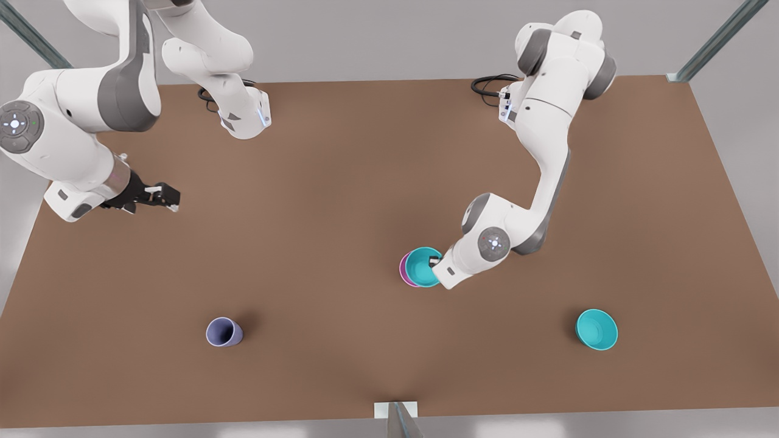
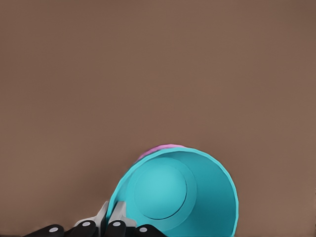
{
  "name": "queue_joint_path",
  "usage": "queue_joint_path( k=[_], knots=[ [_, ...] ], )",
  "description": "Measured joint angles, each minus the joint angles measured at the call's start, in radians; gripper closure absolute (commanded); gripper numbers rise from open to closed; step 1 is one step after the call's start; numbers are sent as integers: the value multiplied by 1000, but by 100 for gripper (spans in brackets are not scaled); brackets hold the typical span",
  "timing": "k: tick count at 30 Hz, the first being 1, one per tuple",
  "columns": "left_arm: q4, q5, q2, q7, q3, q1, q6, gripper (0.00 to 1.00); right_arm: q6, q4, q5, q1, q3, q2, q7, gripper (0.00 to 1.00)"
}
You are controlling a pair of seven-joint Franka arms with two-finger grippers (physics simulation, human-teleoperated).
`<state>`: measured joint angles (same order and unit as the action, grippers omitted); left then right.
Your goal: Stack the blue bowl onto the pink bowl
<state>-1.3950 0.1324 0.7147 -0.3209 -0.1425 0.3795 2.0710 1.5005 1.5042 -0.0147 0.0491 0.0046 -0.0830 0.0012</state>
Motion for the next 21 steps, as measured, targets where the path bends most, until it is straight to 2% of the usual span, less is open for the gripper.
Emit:
queue_joint_path(
  k=[19,20,21],
  knots=[
    [0,-2,38,-237,-6,19,-21,79,-6,1,-1,8,0,-11,-121,0],
    [0,-2,39,-244,-6,20,-21,76,-6,0,-1,9,0,-11,-124,0],
    [0,0,40,-249,-6,21,-20,0,-6,1,-1,9,0,-11,-128,0]
  ],
)
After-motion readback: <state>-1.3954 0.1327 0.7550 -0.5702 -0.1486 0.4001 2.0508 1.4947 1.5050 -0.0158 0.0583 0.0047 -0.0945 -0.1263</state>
